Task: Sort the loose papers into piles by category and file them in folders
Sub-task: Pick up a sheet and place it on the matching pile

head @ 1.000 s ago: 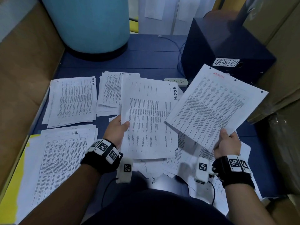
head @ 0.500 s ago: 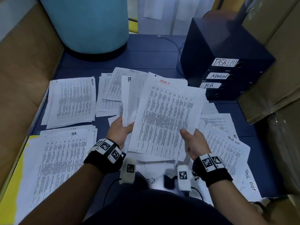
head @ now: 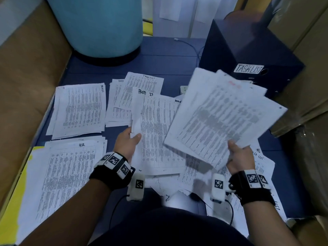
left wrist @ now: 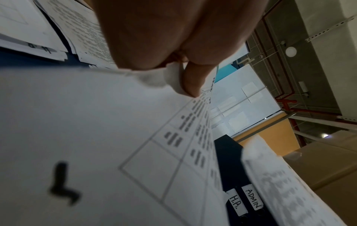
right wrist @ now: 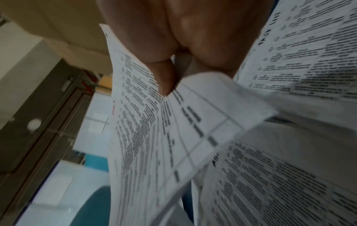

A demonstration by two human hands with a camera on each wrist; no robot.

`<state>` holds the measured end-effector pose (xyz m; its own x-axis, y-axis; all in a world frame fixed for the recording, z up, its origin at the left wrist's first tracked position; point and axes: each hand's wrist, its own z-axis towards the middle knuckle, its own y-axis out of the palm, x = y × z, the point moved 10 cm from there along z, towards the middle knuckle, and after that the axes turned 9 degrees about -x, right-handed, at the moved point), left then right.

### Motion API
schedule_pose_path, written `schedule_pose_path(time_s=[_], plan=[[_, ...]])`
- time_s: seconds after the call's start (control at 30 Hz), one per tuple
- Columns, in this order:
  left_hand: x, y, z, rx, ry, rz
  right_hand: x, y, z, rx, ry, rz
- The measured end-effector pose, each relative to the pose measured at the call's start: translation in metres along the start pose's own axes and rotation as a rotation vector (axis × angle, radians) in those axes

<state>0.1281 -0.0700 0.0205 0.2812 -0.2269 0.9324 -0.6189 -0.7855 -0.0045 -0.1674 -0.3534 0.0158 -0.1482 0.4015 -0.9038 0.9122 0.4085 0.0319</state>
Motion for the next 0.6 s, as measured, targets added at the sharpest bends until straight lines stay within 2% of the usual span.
schedule_pose_path(time_s=[0.1, 0.17, 0.33, 0.5, 0.6], plan=[[-0.002, -0.002, 0.002, -0.002, -0.01, 0.008, -0.002, -0.024, 0.001, 0.08, 0.011, 0.092], [-0.004, -0.001, 0.003, -0.008, -0.019, -0.001, -0.004, -0.02, -0.002, 0.051, 0.011, 0.155], [0.006, 0.012, -0.005, -0.046, -0.021, -0.057, -0.005, 0.016, -0.011, -0.101, 0.032, 0.19], [0.02, 0.029, -0.015, -0.174, -0.008, -0.042, 0.019, 0.078, -0.026, -0.359, 0.151, 0.096], [0.024, 0.027, -0.021, -0.165, -0.04, -0.051, 0.032, 0.108, -0.039, -0.473, 0.192, 0.052]])
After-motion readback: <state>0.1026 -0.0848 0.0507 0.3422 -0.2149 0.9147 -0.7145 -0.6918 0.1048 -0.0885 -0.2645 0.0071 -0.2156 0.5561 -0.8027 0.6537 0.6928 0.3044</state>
